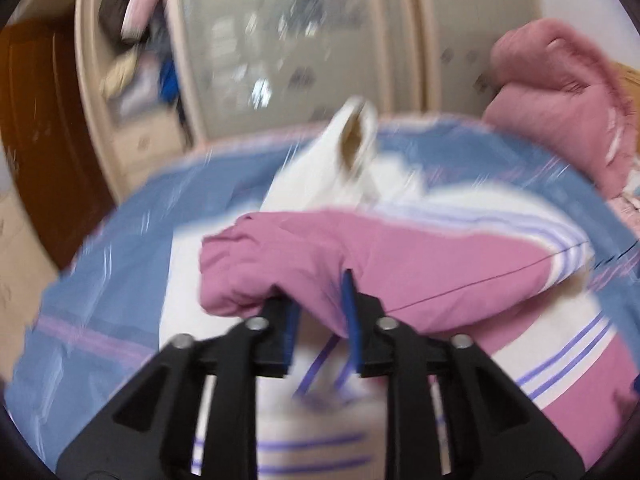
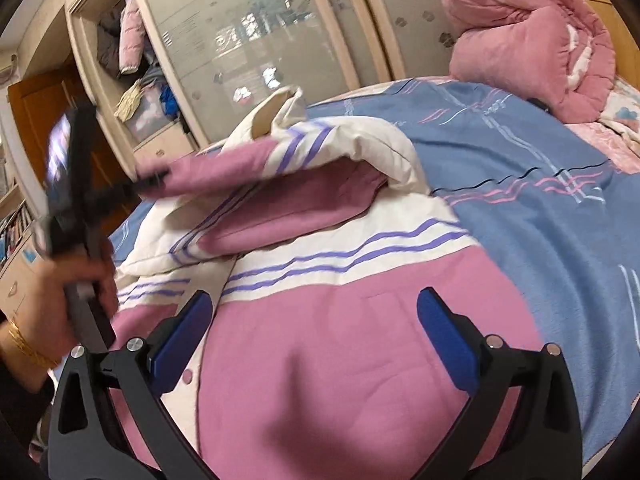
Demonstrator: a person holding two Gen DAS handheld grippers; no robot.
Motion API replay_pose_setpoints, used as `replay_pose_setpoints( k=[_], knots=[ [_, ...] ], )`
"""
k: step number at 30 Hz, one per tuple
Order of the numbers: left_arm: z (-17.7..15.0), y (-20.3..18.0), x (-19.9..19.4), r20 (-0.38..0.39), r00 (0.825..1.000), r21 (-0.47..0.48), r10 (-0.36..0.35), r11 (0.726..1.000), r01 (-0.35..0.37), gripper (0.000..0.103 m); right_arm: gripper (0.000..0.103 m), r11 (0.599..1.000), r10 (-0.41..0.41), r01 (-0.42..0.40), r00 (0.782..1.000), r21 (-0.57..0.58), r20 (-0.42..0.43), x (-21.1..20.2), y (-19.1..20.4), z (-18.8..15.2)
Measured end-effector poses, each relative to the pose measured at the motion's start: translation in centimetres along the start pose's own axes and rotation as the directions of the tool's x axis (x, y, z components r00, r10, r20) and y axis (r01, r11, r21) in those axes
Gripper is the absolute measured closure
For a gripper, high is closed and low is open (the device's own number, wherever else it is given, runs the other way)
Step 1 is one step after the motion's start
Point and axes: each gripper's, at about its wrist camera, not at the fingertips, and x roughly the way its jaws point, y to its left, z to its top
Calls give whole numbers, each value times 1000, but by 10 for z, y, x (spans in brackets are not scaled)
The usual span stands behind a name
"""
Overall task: Fold large clothes
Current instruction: 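Lay the held pink sleeve onto the folded stack and open the left tool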
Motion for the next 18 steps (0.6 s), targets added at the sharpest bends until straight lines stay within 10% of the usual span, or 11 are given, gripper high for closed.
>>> replay_pose_setpoints(
  k=[2,6,14,17,18],
  knots=[
    [-13,17,15,-72,997,-44,-37,998,34,64,1,1000,-1,1,1000,-19,-3,2,5,-1],
    [-27,41,13,-86,986,-135,-144,982,132,2,1,1000,6,-7,1000,-18,-16,4,6,-2],
    [-25,105,25,-40,969,-492,-245,849,194,2,1,1000,6,-6,1000,-23,-29,12,8,-2],
    [-22,109,33,-48,971,-503,-234,845,179,8,1,1000,10,-11,999,-29,-35,13,11,-3],
    [-18,107,35,-60,972,-487,-225,857,169,25,1,999,13,-14,999,-29,-37,14,12,-3]
  ],
)
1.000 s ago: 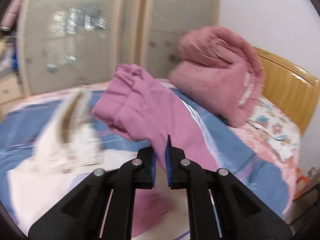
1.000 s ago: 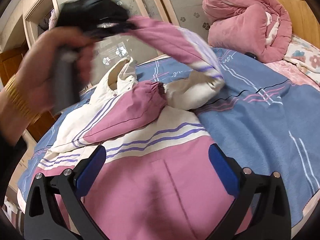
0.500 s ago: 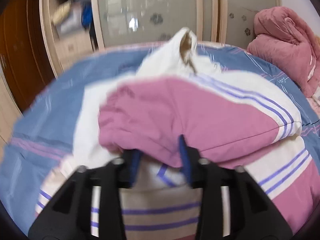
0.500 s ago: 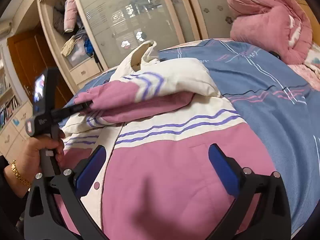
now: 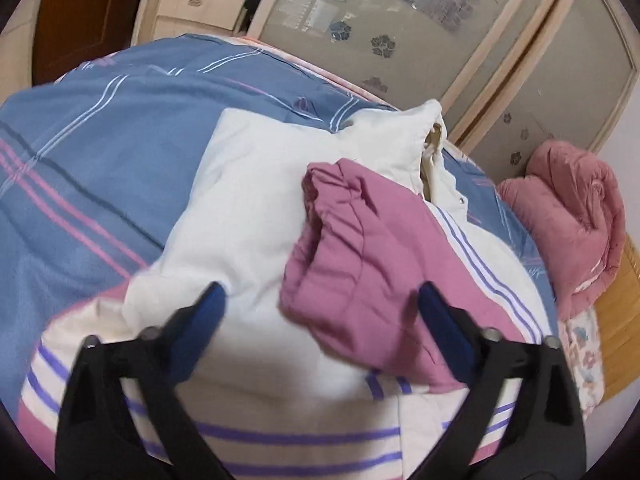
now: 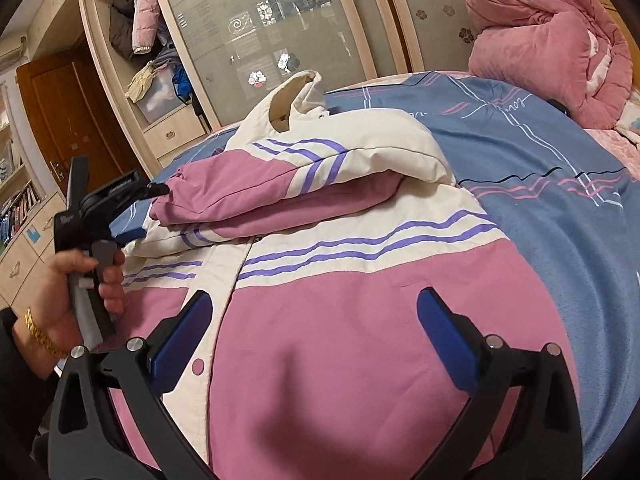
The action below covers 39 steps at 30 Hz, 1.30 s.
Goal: Fold large clothes
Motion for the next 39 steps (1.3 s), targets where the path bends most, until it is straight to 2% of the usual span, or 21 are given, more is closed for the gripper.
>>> replay_pose_setpoints(
  k=[1,2,4,7,10,15,20,23,25,26,28,30,33,34,36,38,39],
  knots=[
    [3,-2,4,-13,999,18,38,999,-37,40,1,1000,3,-3,1000,1,1,0,0,0],
    [6,-1,9,-37,998,12,49,999,-49,42,1,1000,6,-6,1000,2,3,0,1,0],
    [11,1,19,-90,995,-5,40,999,-41,59,1,1000,8,-8,1000,0,2,0,2,0],
    [15,-2,25,-122,991,11,63,998,-62,67,1,1000,10,-10,1000,-3,-3,2,3,-1],
    [15,-4,27,-148,984,49,94,995,-88,68,1,1000,11,-11,1000,-2,-3,2,4,-2],
    [17,-7,21,-144,984,122,105,989,-88,74,1,1000,16,-16,1000,1,-8,3,6,-3],
    [30,-10,-6,-60,989,171,134,978,-122,75,1,1000,26,-26,1000,-13,-7,3,10,-3],
    [28,-17,-12,-10,982,254,187,951,-179,74,1,999,32,-32,999,-15,-6,4,11,-2],
    [20,-14,0,-37,972,282,232,936,-212,67,1,999,40,-40,999,-21,-1,3,13,-2],
    [14,-10,12,-69,961,296,267,926,-236,62,1,999,42,-42,999,-27,4,2,14,-1],
    [1,-6,28,-67,940,343,335,893,-293,24,1,998,48,-47,999,-45,13,0,18,-2],
    [-5,-4,28,6,927,360,374,865,-351,2,1,997,44,-43,999,-61,24,-3,21,-2],
    [4,5,0,39,955,287,293,912,-292,2,1,996,32,-28,999,-84,43,-9,27,-3],
    [7,8,-12,60,956,273,287,917,-292,2,1,996,23,-19,998,-92,50,-11,29,-3],
    [8,11,-47,156,947,248,282,917,-313,2,1,994,9,-2,998,-107,63,-14,34,-3],
    [-7,14,-102,313,924,237,221,924,-301,2,1,993,-2,12,997,-116,83,-18,40,-4],
    [-15,13,-121,351,916,242,196,926,-291,2,1,992,-6,18,995,-125,96,-22,43,-4]
  ],
)
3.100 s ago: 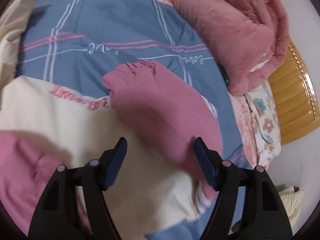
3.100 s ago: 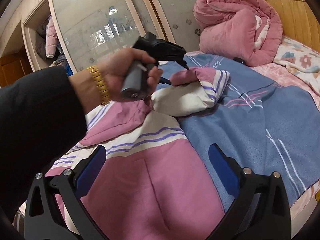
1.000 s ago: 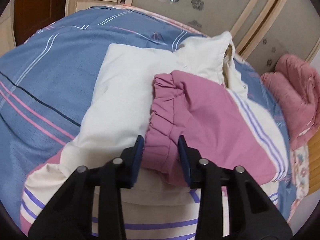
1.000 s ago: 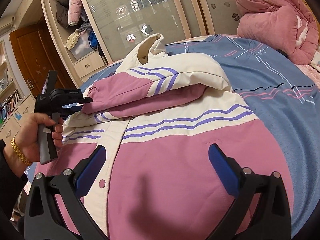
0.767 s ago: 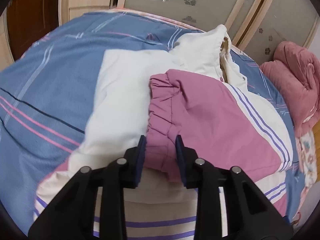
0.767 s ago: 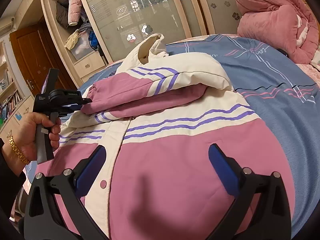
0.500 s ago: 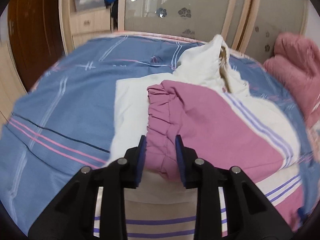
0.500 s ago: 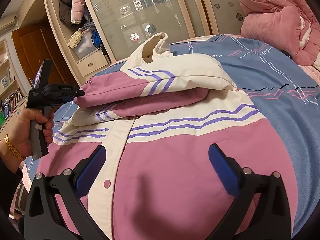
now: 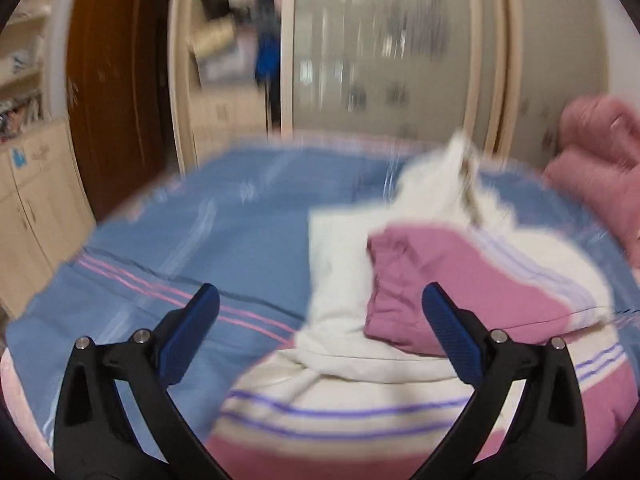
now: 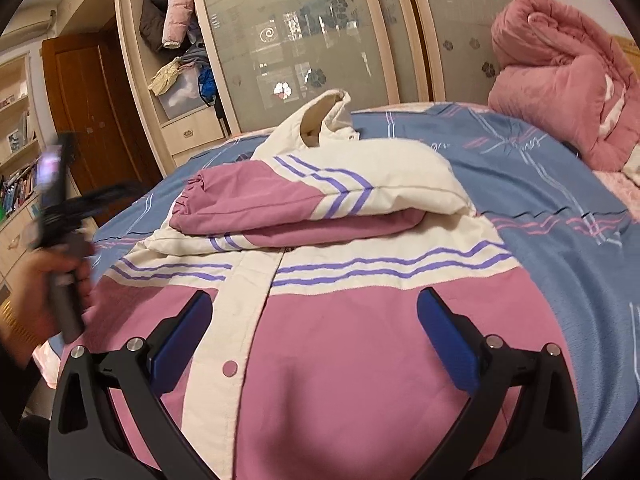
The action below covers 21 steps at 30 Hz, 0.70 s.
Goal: Fold large clothes
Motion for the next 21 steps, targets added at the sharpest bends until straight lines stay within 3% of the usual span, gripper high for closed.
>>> replay_pose_setpoints(
  k=[4,9,14,21],
  knots=[
    [-24,9,-92,127,992,29,-17,999,14,2,1,997,-18,22,998,-67,66,-20,14,2],
    [-56,-3,-160,116,993,57,-32,998,25,2,1,998,-13,20,995,-67,99,-42,14,4],
    [-83,-32,-193,111,993,127,-30,992,15,2,1,997,-13,24,987,-66,159,-75,12,2],
    [-108,-62,-196,81,994,215,-70,975,51,2,1,996,-41,54,984,-72,171,-95,10,-9]
  ],
)
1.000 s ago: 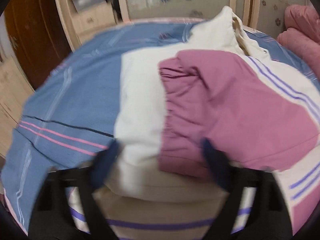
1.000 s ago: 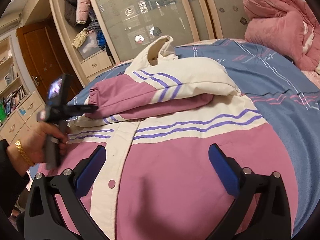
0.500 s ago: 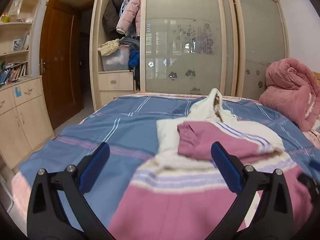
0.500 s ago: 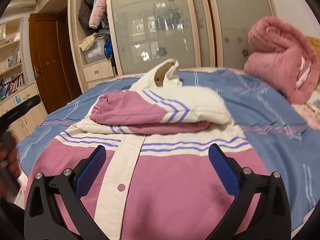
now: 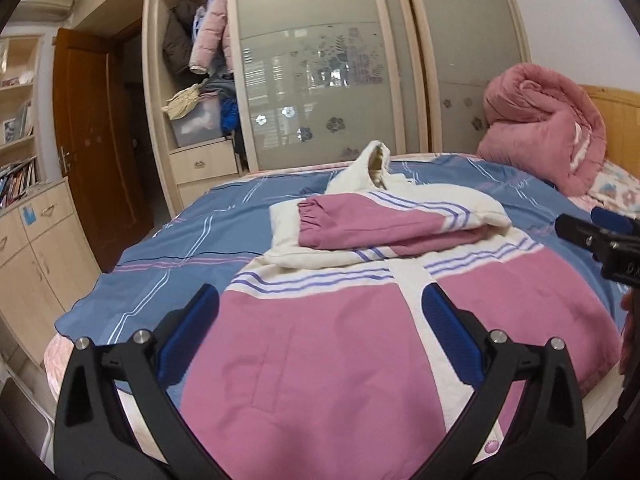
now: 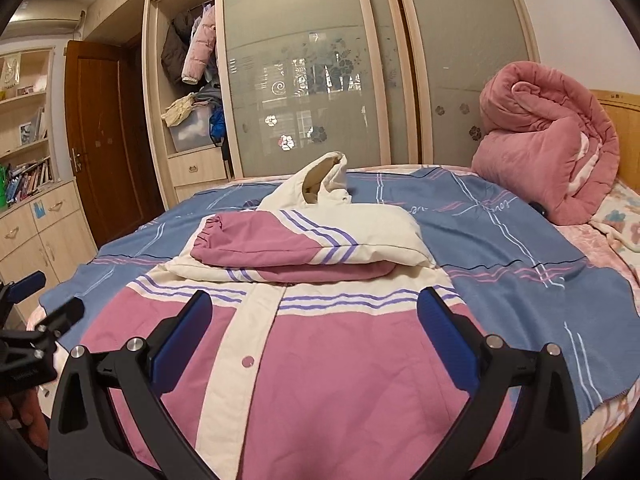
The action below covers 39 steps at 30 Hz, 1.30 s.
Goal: Fold large clothes
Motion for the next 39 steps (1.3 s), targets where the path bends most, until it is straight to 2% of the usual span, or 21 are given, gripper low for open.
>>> replay_pose_setpoints(
  k=[4,12,18,21,25,31,36,39],
  knots=[
    [-9,-8,7,3,1000,25,-6,1000,6,2,1,1000,-11,11,1000,-8,2,-8,2,-8],
    [-26,-5,25,-36,999,-2,-7,1000,7,2,1,998,-32,30,999,-51,-35,1,5,-23],
    [-23,2,28,-9,1000,11,4,1000,-4,2,1,996,-69,67,997,-57,-26,1,-6,-34],
    [-22,13,36,-42,999,-38,-8,999,6,2,1,994,-94,92,995,-57,-28,5,-14,-36],
    [-21,21,47,-78,997,-77,-6,997,0,2,1,996,-90,88,995,-28,-49,10,-23,-37],
    [-20,16,47,-67,998,-56,0,998,-4,2,1,996,-80,78,995,-51,-53,18,-13,-37],
    [5,16,45,-47,998,-86,-39,996,35,2,1,997,-60,57,996,-47,-73,28,-9,-37],
    [36,12,46,-10,999,-47,-45,998,45,2,1,997,-63,60,995,-37,-80,33,-9,-36]
  ],
)
